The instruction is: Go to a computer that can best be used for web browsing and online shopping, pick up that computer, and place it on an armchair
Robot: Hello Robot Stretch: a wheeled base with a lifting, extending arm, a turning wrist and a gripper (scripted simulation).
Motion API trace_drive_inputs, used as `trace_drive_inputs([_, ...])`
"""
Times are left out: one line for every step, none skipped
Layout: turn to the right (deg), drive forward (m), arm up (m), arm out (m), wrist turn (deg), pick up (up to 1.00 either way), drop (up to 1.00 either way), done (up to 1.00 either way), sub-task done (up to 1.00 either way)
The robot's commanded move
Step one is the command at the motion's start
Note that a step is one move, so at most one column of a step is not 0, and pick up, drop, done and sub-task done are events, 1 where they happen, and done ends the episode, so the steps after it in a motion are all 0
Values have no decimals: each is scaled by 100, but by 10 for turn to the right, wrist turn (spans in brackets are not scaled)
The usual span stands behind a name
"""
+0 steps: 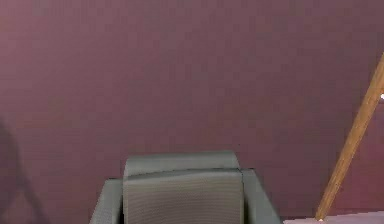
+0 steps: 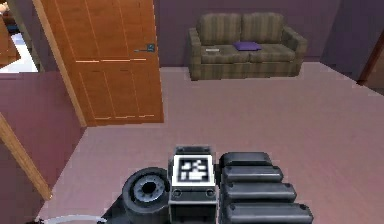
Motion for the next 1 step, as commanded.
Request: trace_drive_inputs([0, 0, 0, 0, 0, 0, 0, 100, 0])
